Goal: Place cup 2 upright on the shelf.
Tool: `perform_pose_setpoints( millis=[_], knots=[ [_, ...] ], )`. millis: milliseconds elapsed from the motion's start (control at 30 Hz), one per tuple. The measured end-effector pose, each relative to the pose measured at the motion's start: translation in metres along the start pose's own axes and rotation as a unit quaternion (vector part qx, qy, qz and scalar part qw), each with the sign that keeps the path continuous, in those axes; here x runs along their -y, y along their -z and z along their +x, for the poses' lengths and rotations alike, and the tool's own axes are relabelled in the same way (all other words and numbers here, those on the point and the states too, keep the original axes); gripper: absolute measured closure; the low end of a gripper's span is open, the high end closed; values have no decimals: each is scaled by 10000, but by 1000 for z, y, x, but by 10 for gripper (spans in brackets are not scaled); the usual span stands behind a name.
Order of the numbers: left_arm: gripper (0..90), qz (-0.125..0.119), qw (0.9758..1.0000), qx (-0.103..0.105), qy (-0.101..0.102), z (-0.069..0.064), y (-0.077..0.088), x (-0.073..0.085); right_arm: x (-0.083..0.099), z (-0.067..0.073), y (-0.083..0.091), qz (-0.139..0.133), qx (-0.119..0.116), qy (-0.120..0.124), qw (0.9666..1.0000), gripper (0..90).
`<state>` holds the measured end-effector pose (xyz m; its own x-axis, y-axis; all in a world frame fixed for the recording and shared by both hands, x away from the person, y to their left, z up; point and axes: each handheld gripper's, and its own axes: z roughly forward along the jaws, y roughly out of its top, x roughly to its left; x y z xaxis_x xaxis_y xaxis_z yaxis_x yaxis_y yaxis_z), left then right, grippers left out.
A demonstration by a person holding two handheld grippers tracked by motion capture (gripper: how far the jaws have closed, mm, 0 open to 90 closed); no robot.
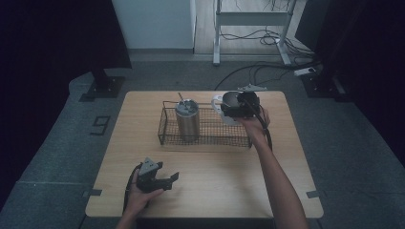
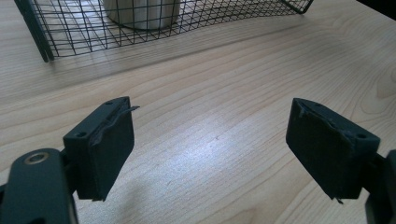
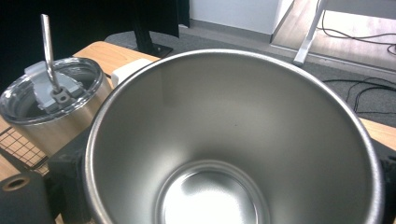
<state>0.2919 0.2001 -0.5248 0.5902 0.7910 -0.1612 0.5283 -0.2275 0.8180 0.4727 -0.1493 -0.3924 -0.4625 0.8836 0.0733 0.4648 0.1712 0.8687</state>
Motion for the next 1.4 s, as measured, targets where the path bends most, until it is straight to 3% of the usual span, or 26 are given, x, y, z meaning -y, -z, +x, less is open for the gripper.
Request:
perform_pose_setpoints(
  millis=[1400],
  knots=[
    [158,55,9999,116,84,2,-1,1,40,-8,-51,535,138,-166,9983,67]
  ],
)
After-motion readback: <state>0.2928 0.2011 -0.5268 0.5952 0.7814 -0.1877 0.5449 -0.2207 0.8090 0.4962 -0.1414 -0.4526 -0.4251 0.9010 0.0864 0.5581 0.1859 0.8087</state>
